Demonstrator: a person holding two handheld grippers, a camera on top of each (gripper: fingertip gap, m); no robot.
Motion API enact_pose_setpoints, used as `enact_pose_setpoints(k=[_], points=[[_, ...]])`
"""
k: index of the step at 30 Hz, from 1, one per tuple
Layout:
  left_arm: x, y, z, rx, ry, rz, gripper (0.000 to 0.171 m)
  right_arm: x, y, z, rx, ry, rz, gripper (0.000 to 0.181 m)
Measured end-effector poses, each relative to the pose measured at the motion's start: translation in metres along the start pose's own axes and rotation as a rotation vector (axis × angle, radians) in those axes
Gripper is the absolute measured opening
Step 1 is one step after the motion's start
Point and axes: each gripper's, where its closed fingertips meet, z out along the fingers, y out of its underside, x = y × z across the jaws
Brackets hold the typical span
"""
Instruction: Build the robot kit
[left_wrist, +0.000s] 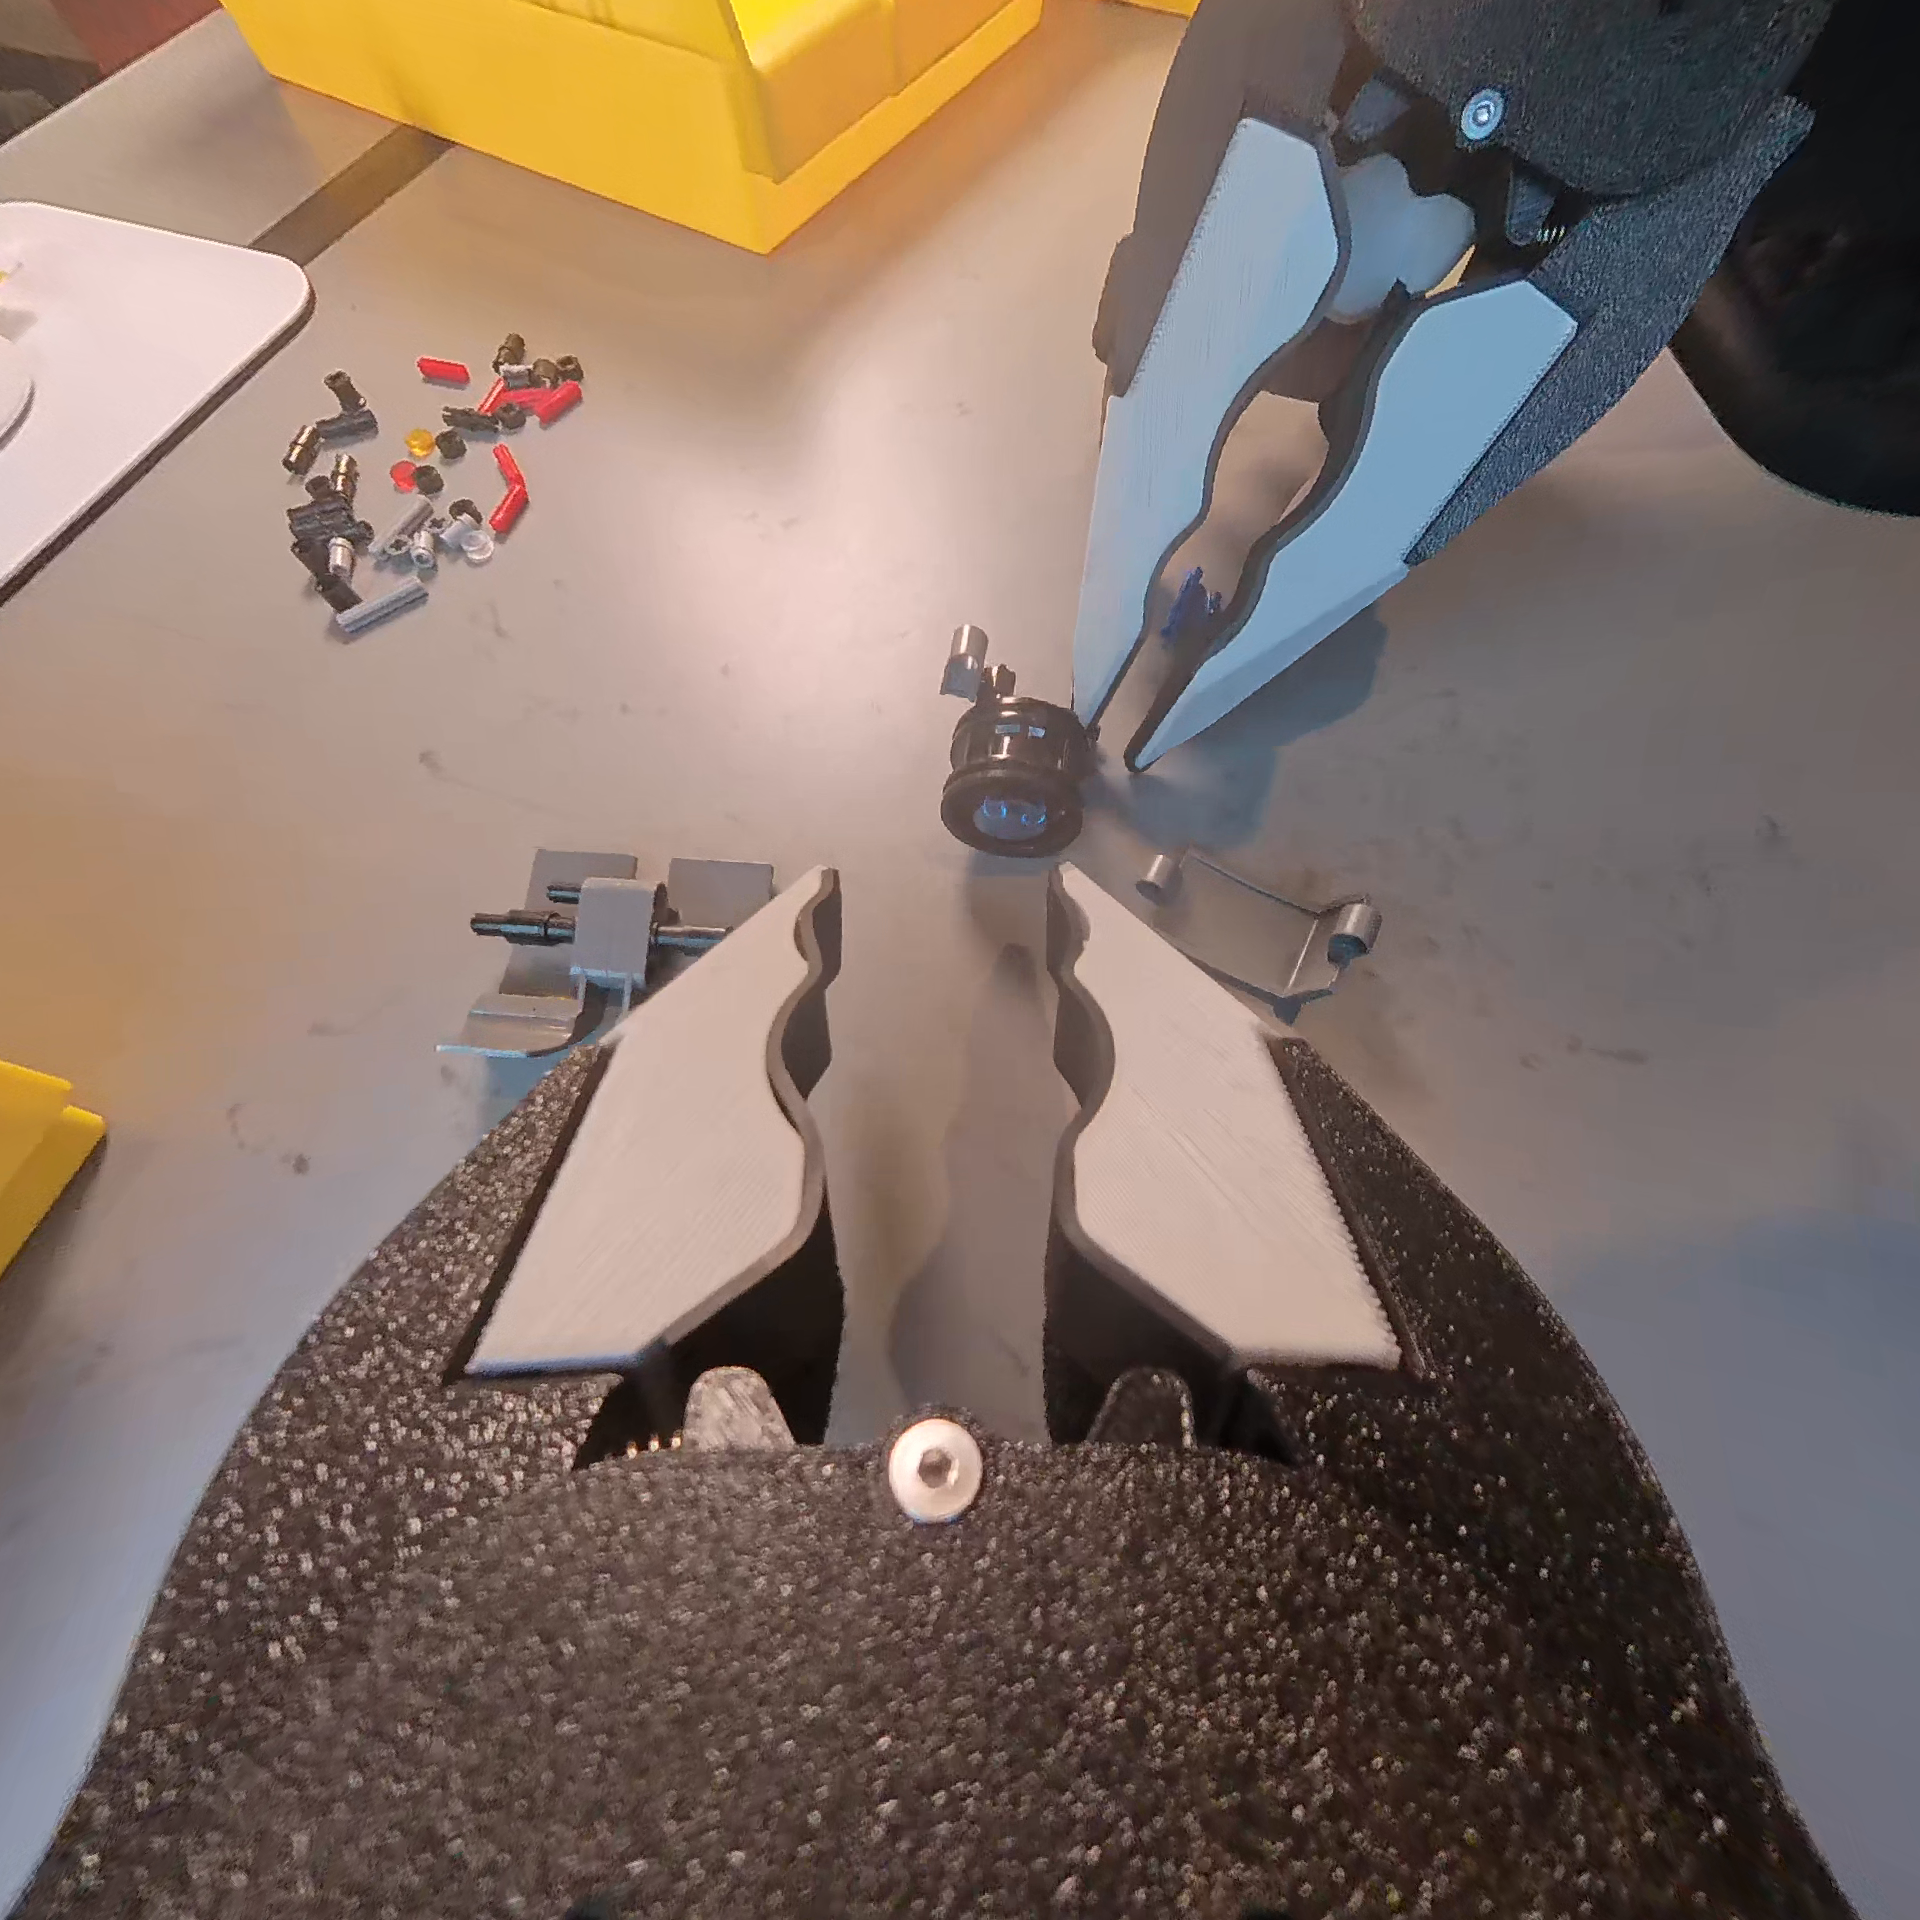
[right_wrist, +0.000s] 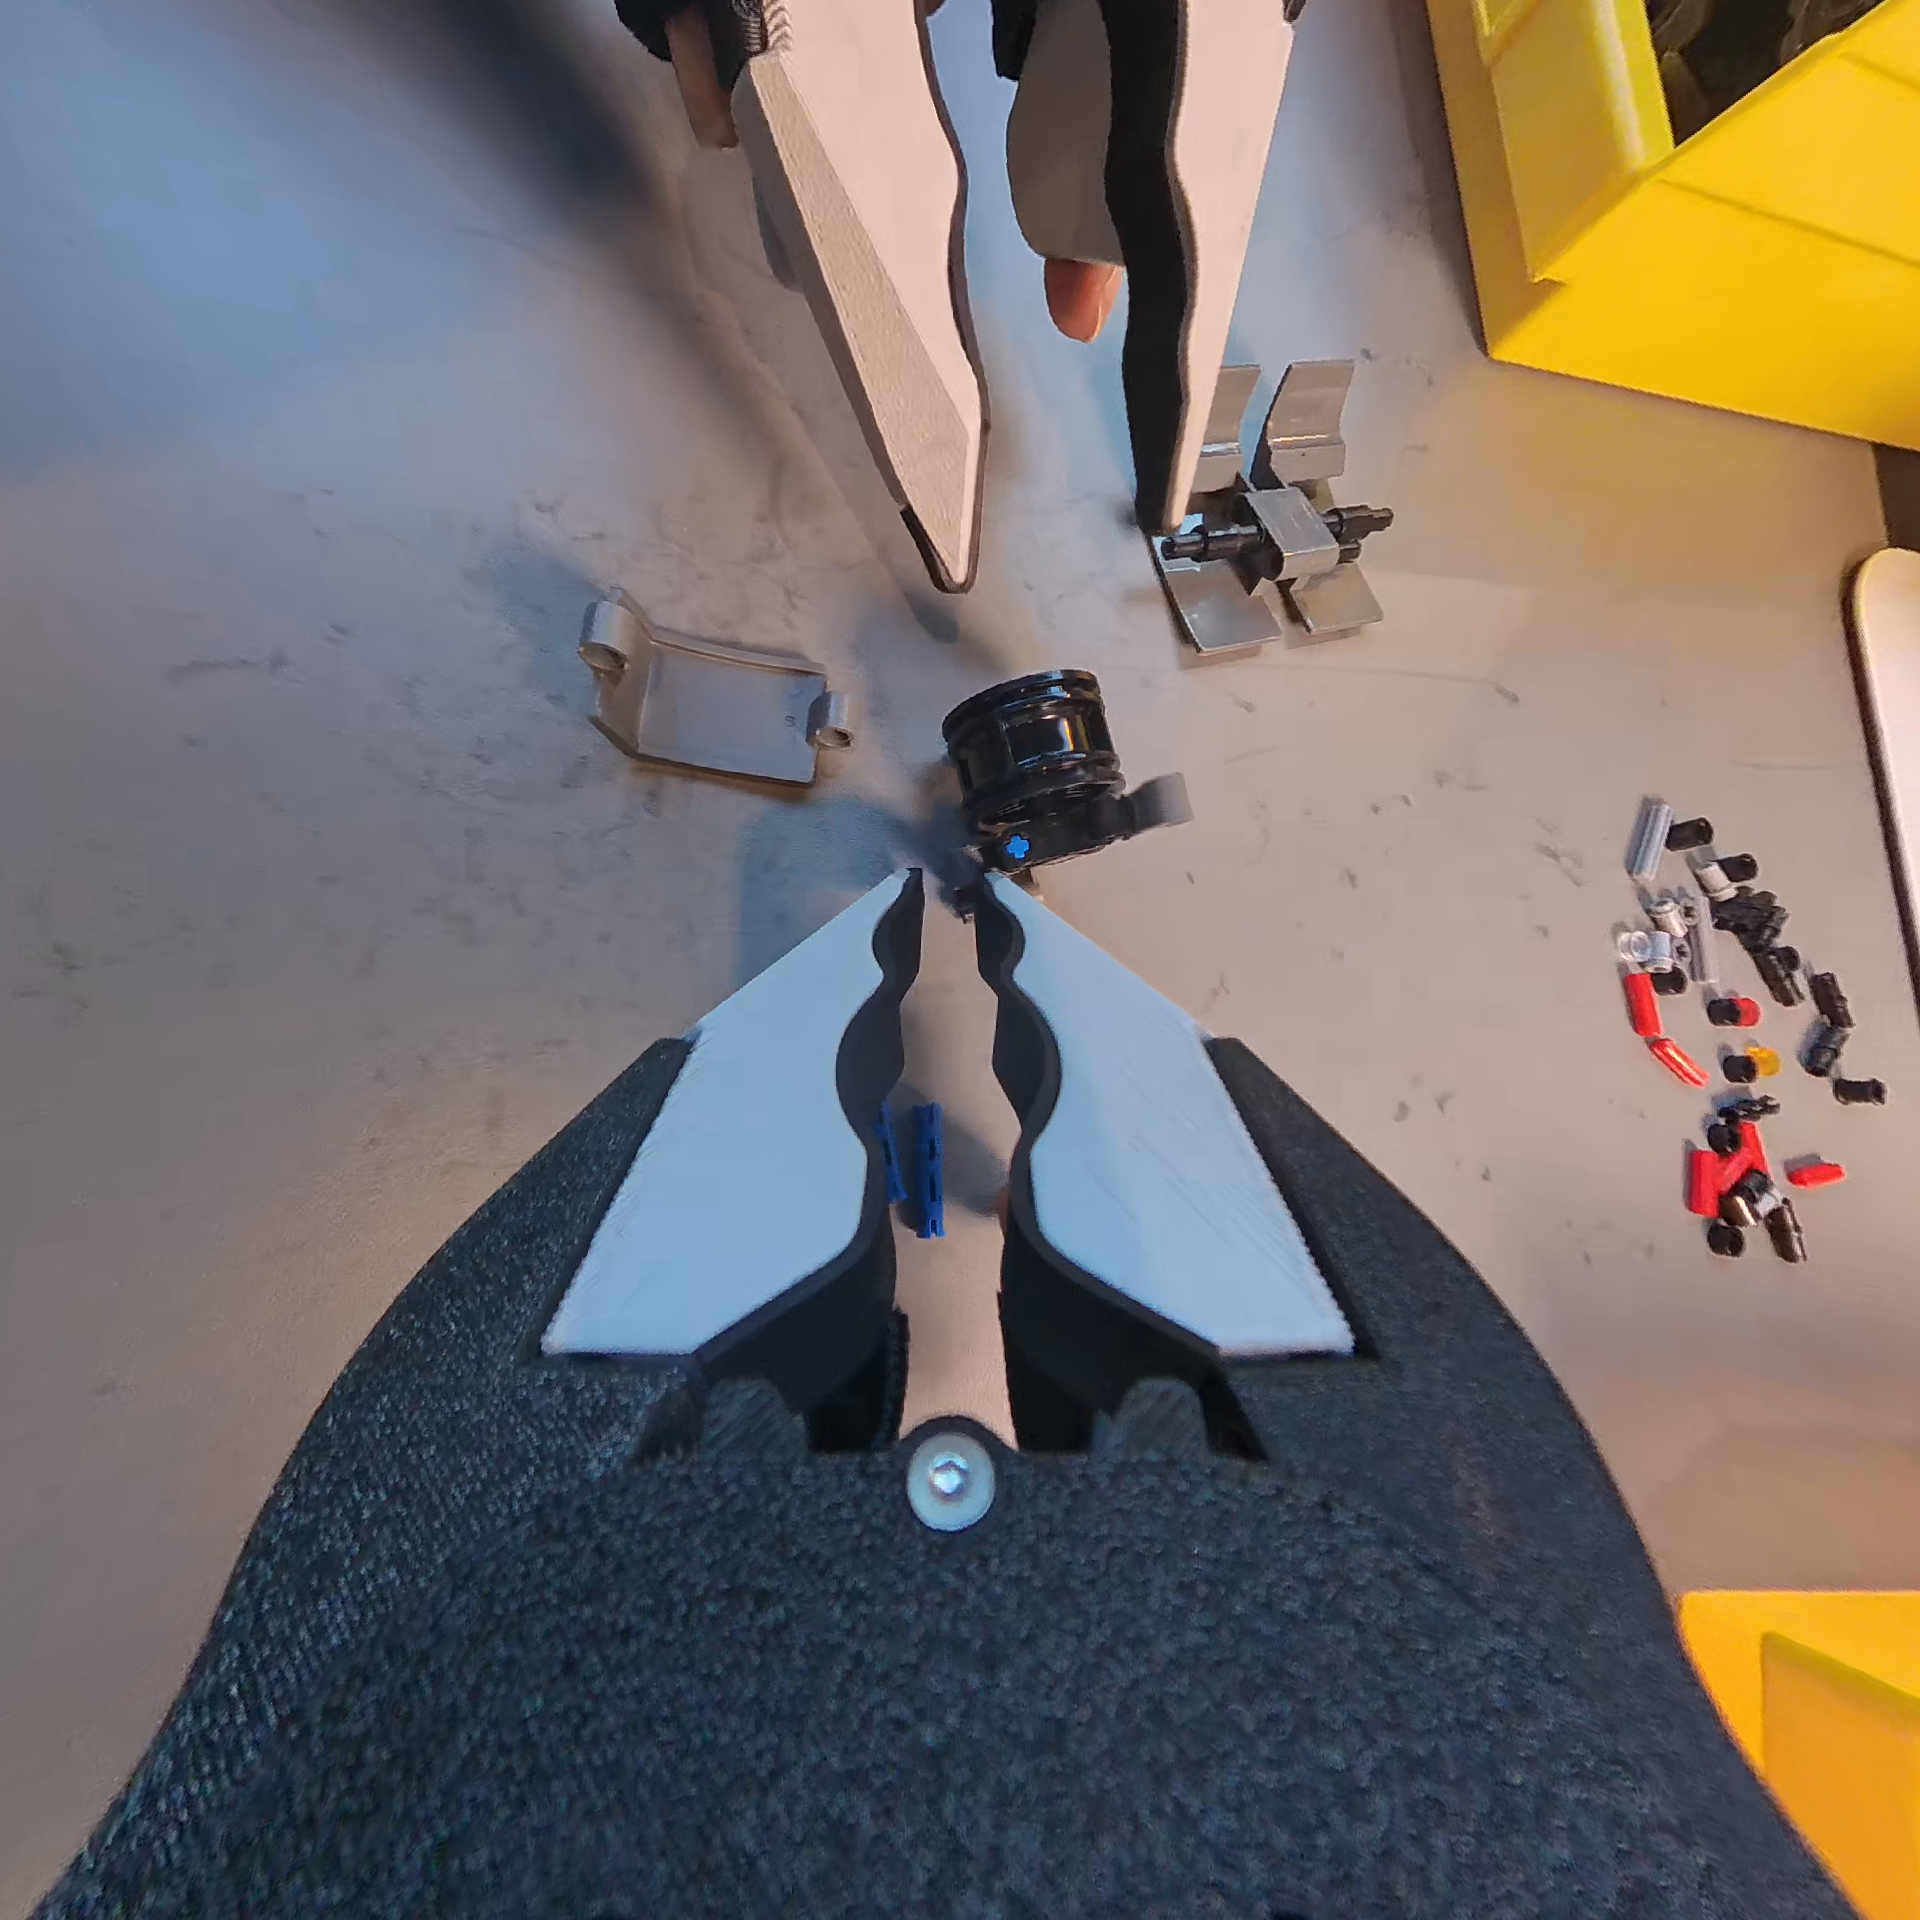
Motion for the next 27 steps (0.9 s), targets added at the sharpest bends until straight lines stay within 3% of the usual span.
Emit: enact_pose_setpoints(k=[14,18,27], points=[[0.012,-0.014,0.023,-0.01,0.065,0.008,0.041,0.002,0.001,0.001,0.003,-0.006,0.014,0.01],[0.015,-0.01,0.032,-0.058,0.07,0.045,0.03,-0.001,0.001,-0.001,0.002,-0.02,0.005,0.01],[0.021,-0.009,0.033,-0.07,0.055,0.116,0.03,-0.008,0.001,-0.008,0.017,-0.044,0.02,0.013]])
